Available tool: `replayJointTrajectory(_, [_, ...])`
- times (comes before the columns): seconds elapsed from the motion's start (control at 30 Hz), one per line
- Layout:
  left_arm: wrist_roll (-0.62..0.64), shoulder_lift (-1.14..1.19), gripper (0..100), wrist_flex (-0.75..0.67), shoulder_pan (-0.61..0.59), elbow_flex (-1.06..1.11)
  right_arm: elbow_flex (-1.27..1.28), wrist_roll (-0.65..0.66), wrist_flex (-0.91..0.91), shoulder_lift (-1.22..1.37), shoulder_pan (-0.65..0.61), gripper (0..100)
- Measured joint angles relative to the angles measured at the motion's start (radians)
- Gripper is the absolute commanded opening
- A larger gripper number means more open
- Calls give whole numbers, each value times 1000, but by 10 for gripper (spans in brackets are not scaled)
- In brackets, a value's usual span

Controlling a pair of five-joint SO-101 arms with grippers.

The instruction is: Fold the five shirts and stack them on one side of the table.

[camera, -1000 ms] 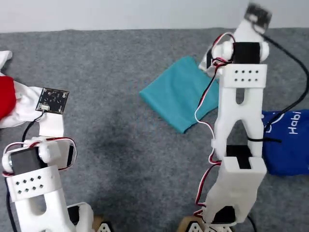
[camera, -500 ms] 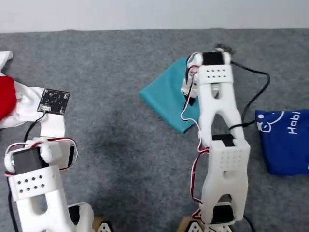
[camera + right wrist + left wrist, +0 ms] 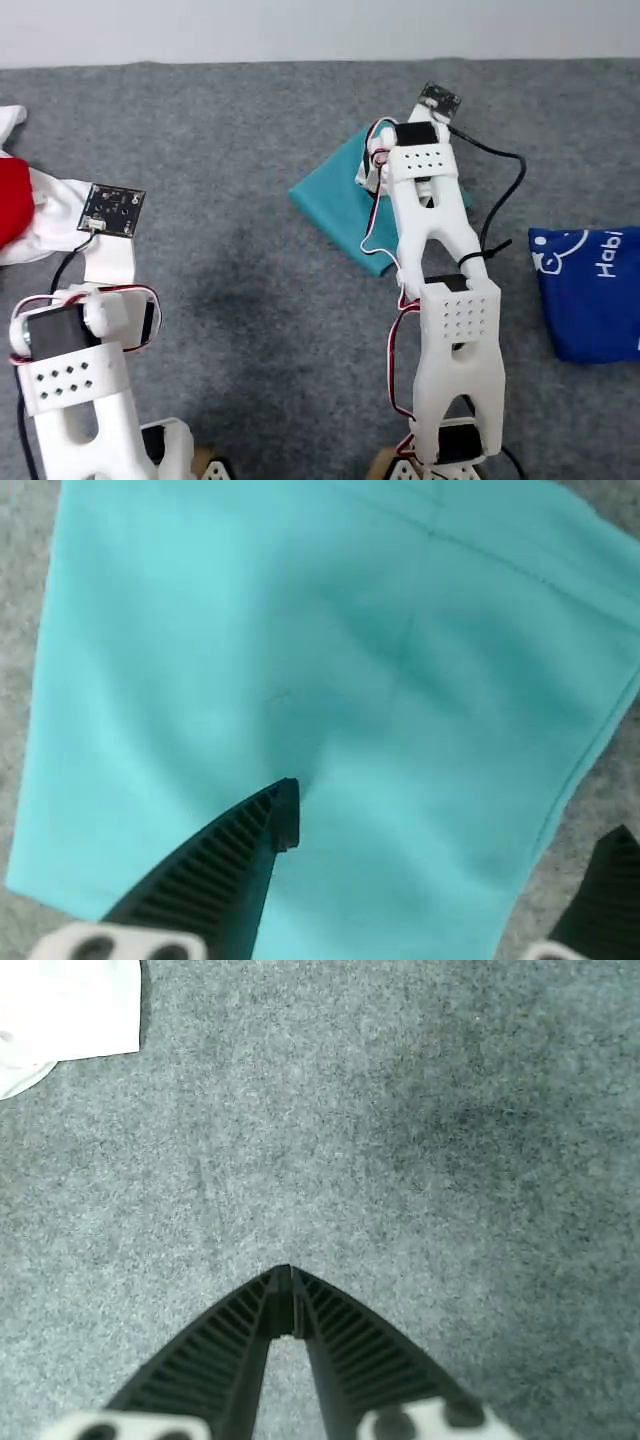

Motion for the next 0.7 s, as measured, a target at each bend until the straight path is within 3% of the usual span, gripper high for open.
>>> replayJointTrajectory(0.57, [0, 0, 3, 0, 0, 0, 5, 0, -160, 127, -8, 413])
replayJointTrajectory(0.7, [0, 0, 3, 0, 0, 0, 5, 0, -160, 127, -9, 273])
